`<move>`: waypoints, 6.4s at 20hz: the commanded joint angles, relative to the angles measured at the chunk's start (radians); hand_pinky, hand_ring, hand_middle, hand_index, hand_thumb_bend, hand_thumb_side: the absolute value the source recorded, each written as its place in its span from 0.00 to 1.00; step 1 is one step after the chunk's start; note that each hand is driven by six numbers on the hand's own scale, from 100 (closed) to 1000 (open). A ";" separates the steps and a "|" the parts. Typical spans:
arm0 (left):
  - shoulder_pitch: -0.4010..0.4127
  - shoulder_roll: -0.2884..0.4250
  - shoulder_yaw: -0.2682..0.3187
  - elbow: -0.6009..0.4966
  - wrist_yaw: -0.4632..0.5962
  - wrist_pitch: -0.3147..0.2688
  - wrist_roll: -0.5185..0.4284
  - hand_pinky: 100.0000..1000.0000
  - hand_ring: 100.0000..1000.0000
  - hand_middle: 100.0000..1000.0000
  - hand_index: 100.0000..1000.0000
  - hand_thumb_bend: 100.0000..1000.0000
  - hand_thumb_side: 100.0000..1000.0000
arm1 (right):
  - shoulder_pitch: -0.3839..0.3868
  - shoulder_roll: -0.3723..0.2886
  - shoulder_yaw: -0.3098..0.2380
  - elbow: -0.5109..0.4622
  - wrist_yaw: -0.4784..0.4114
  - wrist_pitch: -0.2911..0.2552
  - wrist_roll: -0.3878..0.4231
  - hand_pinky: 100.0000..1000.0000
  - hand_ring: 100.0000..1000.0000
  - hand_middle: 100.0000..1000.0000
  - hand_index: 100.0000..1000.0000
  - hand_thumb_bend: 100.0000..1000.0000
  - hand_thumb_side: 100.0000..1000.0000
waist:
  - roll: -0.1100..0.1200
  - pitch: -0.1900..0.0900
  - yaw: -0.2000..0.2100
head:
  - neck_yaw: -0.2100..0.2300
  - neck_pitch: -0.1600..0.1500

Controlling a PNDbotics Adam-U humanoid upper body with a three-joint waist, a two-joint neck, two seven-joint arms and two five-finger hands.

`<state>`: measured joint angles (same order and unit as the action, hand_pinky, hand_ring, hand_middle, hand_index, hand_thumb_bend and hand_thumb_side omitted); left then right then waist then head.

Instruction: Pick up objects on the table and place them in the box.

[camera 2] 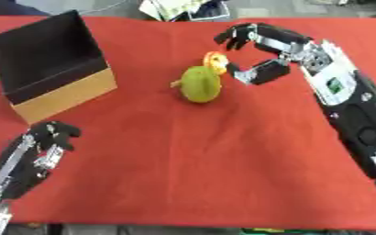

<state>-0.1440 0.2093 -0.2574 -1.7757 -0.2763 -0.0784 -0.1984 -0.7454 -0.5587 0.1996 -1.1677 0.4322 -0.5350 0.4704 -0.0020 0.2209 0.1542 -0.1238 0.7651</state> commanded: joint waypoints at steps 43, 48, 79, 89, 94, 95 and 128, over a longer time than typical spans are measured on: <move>-0.016 0.006 -0.016 -0.012 0.009 -0.008 -0.026 0.58 0.72 0.60 0.69 0.00 0.72 | -0.120 0.093 -0.032 0.162 0.369 -0.063 -0.338 0.60 0.50 0.40 0.26 0.00 0.11 | -0.003 -0.027 0.032 | -0.024 0.005; -0.012 0.010 -0.020 -0.008 0.006 -0.009 -0.035 0.58 0.72 0.60 0.69 0.00 0.72 | -0.161 0.061 0.008 0.063 0.286 -0.067 -0.364 0.59 0.49 0.39 0.25 0.00 0.12 | -0.009 -0.032 0.037 | -0.026 0.005; -0.102 -0.023 -0.122 0.016 0.013 -0.037 -0.147 0.59 0.73 0.61 0.69 0.00 0.73 | -0.374 0.197 0.013 0.151 0.236 -0.071 -0.184 0.62 0.52 0.44 0.33 0.00 0.12 | -0.044 -0.005 0.253 | -0.217 -0.016; -0.115 -0.031 -0.136 0.022 0.019 -0.041 -0.168 0.59 0.73 0.61 0.69 0.00 0.74 | -0.377 0.210 0.016 0.129 0.379 0.038 -0.353 0.69 0.70 0.82 1.00 0.00 0.11 | -0.043 0.002 0.278 | -0.257 -0.029; -0.114 -0.031 -0.137 0.022 0.019 -0.043 -0.170 0.59 0.73 0.61 0.69 0.00 0.74 | -0.371 0.216 0.017 0.130 0.394 0.051 -0.367 0.70 0.73 0.88 1.00 0.00 0.12 | -0.045 0.001 0.272 | -0.257 -0.033; -0.114 -0.031 -0.137 0.022 0.019 -0.043 -0.171 0.60 0.73 0.61 0.69 0.00 0.74 | -0.370 0.216 0.017 0.130 0.392 0.050 -0.368 0.70 0.73 0.88 1.00 0.00 0.12 | -0.045 0.001 0.272 | -0.259 -0.034; -0.106 -0.031 -0.135 0.024 0.019 -0.046 -0.180 0.60 0.74 0.62 0.69 0.00 0.74 | -0.351 0.194 0.042 0.087 0.280 -0.041 -0.160 1.00 1.00 1.00 1.00 0.00 0.22 | -0.040 -0.005 0.257 | -0.244 -0.039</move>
<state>-0.2452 0.1732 -0.3931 -1.7389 -0.2590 -0.1228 -0.3775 -1.0798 -0.3345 0.2439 -1.0552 0.7129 -0.5738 0.3037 -0.0506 0.2368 0.4086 -0.3725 0.7289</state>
